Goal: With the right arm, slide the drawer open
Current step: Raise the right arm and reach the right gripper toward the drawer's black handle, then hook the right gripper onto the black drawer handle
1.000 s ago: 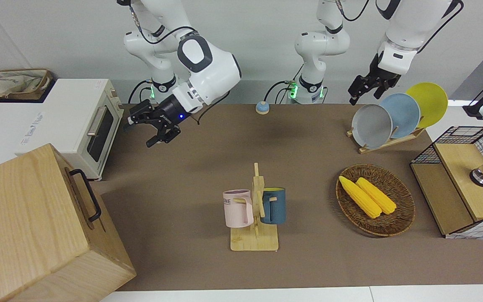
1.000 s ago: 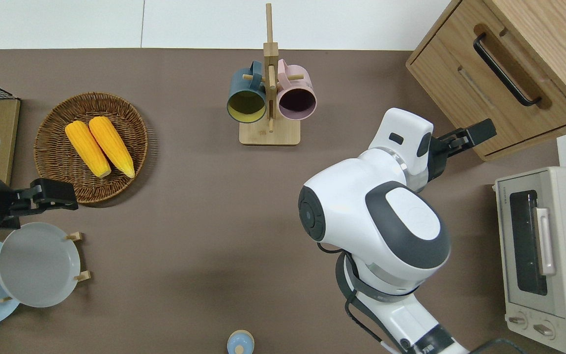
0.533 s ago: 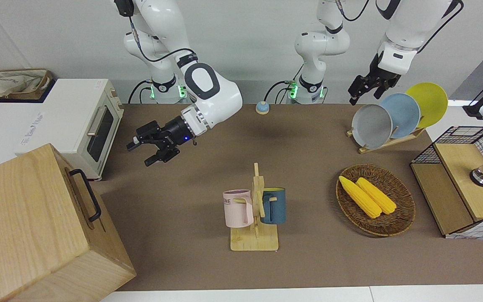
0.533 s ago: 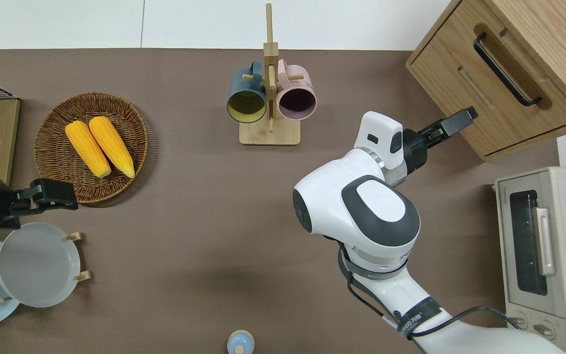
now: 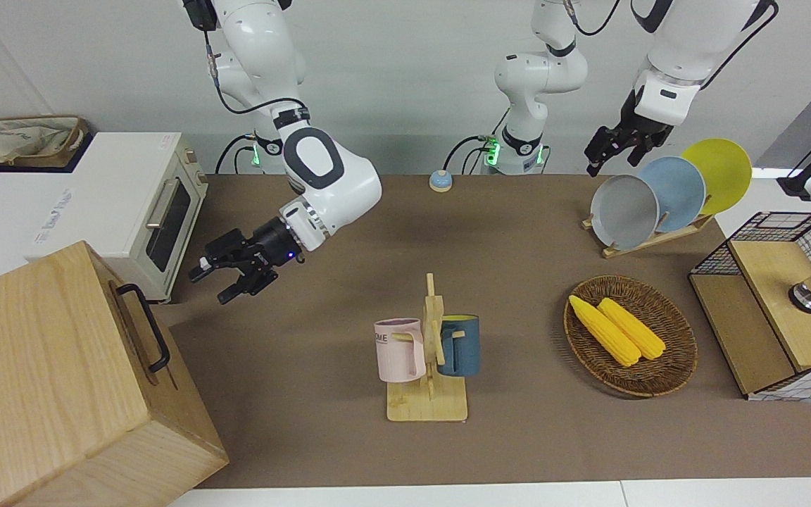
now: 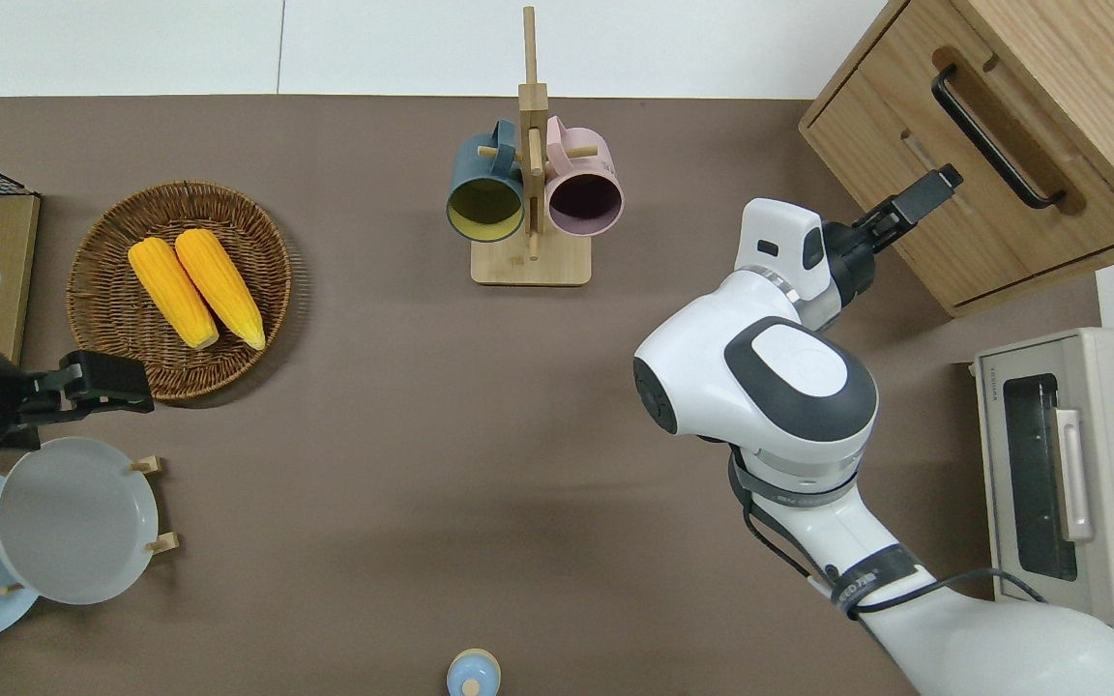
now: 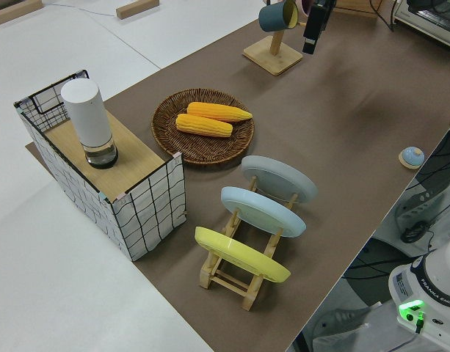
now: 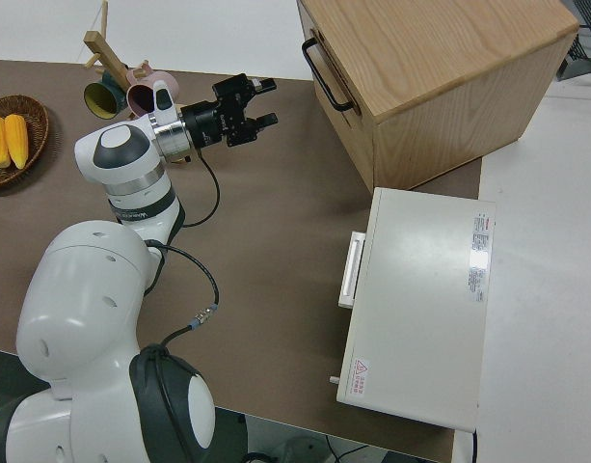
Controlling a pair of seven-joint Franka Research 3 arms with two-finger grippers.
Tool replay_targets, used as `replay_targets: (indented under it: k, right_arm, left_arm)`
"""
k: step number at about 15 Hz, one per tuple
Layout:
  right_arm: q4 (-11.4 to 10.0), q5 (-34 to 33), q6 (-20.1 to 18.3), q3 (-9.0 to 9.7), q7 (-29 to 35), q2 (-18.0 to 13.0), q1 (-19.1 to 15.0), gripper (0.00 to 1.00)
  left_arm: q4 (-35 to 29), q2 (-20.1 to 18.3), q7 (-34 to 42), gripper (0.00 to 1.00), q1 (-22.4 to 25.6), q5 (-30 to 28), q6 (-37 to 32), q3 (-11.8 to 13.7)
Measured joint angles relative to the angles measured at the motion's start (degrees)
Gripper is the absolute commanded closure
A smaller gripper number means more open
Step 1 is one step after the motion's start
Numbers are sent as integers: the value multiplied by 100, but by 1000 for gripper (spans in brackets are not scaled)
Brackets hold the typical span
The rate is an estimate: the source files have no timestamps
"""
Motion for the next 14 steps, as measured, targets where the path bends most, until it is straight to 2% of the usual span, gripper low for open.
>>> replay_targets:
  k: [5, 14]
  right_arm:
    - [-21, -399, 672, -435, -70, 8, -28, 23]
    - [-26, -653, 944, -597, -284, 42, -132, 13]
  left_arm:
    - [0, 0, 0, 7, 0, 0, 0, 0]
    - [0, 0, 0, 7, 0, 0, 0, 0]
